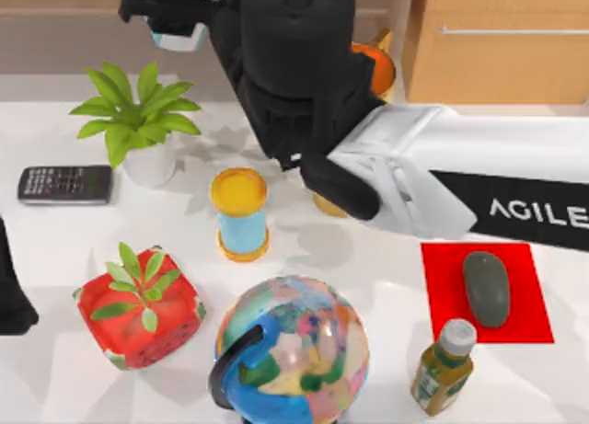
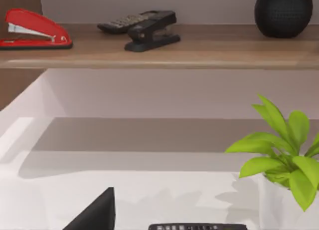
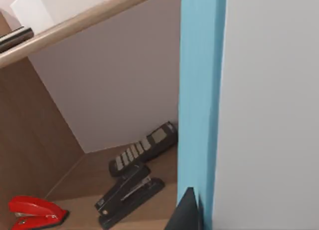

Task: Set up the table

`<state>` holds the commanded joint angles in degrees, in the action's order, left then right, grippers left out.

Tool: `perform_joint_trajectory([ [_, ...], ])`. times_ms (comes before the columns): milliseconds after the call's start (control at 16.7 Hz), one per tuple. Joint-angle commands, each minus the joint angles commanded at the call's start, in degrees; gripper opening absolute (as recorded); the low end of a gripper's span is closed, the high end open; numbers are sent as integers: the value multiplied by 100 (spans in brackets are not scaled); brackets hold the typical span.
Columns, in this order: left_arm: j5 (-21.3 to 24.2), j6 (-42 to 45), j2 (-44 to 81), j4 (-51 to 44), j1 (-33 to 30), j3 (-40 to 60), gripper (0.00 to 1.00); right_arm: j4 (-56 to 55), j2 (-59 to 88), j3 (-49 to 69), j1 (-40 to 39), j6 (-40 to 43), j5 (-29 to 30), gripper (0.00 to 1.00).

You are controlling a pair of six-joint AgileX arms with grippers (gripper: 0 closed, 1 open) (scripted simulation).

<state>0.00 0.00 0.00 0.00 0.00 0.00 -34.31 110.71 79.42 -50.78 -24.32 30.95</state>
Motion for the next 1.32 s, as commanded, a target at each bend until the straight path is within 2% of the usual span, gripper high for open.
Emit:
perform_joint_trajectory([
  [180, 0, 0, 0, 0, 0, 0, 100, -225, -1014, -437, 593, -790, -649, 0],
  [300, 0, 0, 0, 0, 0, 0, 100, -372, -1670, -681, 1252, -1304, -1071, 0],
  [660, 0, 0, 0, 0, 0, 0, 100, -612, -3030, -1508, 4019, -2715, -2223, 0],
  [1080, 0, 0, 0, 0, 0, 0, 100, -459, -3021, -2676, 7367, -4051, -3411, 0],
  [1320, 0, 0, 0, 0, 0, 0, 100, -293, -2371, -3219, 8566, -4670, -4089, 0],
])
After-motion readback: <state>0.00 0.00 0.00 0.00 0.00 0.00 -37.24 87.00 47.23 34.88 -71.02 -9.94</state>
